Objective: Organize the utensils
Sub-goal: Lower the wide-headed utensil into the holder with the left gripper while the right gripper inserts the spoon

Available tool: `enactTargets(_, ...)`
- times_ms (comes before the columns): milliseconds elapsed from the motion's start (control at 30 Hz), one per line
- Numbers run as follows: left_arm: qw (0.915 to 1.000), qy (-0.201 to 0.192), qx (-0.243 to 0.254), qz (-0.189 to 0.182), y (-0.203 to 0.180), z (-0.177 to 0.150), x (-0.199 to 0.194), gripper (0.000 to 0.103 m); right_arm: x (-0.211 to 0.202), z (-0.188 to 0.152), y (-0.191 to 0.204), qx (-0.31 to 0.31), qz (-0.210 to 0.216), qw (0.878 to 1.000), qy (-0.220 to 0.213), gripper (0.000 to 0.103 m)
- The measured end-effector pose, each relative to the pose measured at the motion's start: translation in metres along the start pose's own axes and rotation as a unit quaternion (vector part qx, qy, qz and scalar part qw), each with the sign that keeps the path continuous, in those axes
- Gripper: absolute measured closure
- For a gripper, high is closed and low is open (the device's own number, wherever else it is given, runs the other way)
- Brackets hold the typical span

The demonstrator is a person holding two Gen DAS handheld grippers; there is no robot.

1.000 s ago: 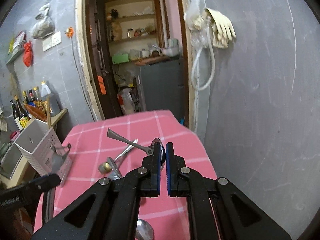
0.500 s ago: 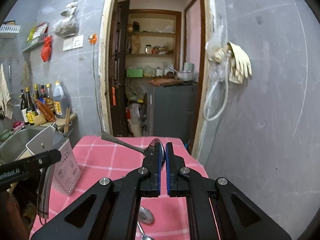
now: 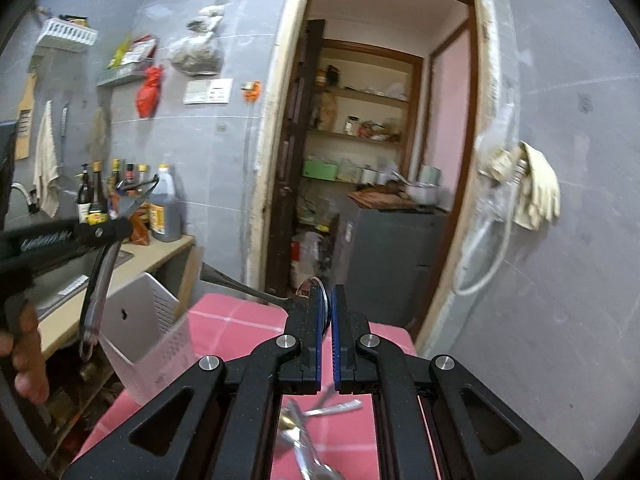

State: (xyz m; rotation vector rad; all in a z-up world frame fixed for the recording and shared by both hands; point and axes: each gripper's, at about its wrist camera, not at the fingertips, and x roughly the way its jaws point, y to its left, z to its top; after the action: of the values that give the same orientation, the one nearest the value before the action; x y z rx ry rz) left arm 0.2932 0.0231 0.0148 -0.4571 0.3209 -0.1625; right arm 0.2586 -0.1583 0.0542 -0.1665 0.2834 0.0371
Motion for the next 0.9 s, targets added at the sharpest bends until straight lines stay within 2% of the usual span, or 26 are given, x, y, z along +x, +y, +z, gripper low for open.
enactTargets(133,0.9995,-0.027,-0.011,0.014,0.026,0.020,0.005,0.086,0.012,0.006,0.029,-0.035,0.018,0.999,-0.005,0.099)
enactTargets(267,0.9992,-0.035,-0.015,0.015,0.045,0.025,0.015,0.086,0.023,0.007,0.055,-0.071,0.029,0.997,0.007,0.100)
enactTargets(567,0.9992,-0.040,-0.001,0.010,0.059,0.019,0.044,0.086,0.043,0.002,0.093,-0.131,0.035,0.989,0.059,0.100)
enactTargets(733,0.9987,-0.039,0.021,0.026,0.059,0.010,0.051,0.085,0.058,-0.001,0.102,-0.138,0.046,0.986,0.086,0.100)
enactTargets(900,0.9977,-0.041,0.034,0.042,0.060,-0.003,0.049,0.085,0.067,-0.001,0.108,-0.139,0.054,0.984,0.096,0.100)
